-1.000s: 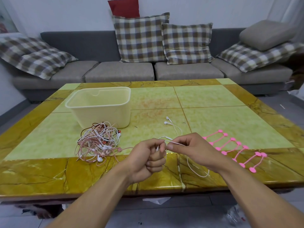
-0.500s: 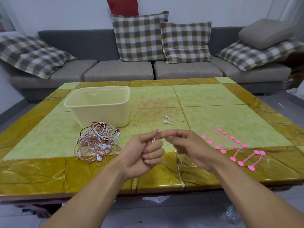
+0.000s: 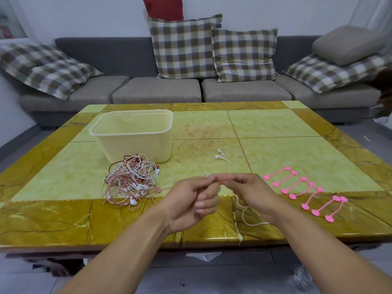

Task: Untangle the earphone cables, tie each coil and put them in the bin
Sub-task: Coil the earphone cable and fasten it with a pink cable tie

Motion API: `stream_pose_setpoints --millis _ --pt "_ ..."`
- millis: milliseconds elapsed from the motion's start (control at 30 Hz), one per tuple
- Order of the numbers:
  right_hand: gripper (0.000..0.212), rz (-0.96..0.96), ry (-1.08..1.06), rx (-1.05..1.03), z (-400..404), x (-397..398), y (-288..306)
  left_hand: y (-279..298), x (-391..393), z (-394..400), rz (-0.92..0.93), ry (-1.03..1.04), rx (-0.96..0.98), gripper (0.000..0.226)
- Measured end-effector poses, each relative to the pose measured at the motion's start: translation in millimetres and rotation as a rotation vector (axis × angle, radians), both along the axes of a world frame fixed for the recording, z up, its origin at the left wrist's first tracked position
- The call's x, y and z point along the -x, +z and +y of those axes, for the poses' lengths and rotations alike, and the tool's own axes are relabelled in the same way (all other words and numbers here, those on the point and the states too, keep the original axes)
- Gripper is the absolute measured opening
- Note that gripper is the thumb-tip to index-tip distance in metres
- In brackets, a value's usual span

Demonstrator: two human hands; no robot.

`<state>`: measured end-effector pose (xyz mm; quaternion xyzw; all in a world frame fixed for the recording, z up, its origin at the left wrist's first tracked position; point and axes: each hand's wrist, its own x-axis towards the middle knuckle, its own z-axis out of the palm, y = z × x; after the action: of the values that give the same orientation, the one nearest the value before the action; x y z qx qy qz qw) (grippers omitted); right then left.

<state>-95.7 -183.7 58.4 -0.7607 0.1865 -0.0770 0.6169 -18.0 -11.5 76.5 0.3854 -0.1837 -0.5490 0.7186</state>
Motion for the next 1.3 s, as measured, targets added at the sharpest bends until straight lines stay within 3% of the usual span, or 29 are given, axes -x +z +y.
stream_pose_setpoints --millis 167,333,433,567,700,767,933,1033,1200,1300 --pt "0.029 0.06 0.119 0.153 9 3 0 7 -3 -1 0.046 0.19 0.101 0.038" --pt "0.026 0.127 0.372 0.351 16 5 -4 -3 -19 -4 0.125 0.48 0.125 0.057" --pt "0.018 0.125 0.402 0.508 21 11 -1 -13 -27 -3 -0.095 0.596 -0.027 0.065" --pt "0.018 0.029 0.315 0.639 20 17 9 -21 -22 -3 -0.581 0.508 -0.364 0.044" --pt "0.013 -0.109 0.267 0.532 13 23 24 -23 -14 -1 -0.659 0.205 -0.541 0.041" --pt "0.014 -0.177 0.191 0.461 8 22 26 -22 -12 0 -0.608 0.085 -0.509 0.044" --pt "0.007 -0.229 -0.002 0.266 -5 9 16 -9 -13 -2 -0.256 -0.245 -0.274 0.066" --pt "0.004 -0.216 0.0 0.184 -7 3 11 -5 -12 -1 -0.062 -0.328 -0.114 0.047" --pt "0.009 -0.124 0.051 0.133 -2 -1 6 -6 -12 -3 -0.002 -0.108 -0.043 0.034" --pt "0.012 -0.004 0.129 0.199 5 -3 0 -5 -12 -7 0.135 0.167 0.037 0.036"
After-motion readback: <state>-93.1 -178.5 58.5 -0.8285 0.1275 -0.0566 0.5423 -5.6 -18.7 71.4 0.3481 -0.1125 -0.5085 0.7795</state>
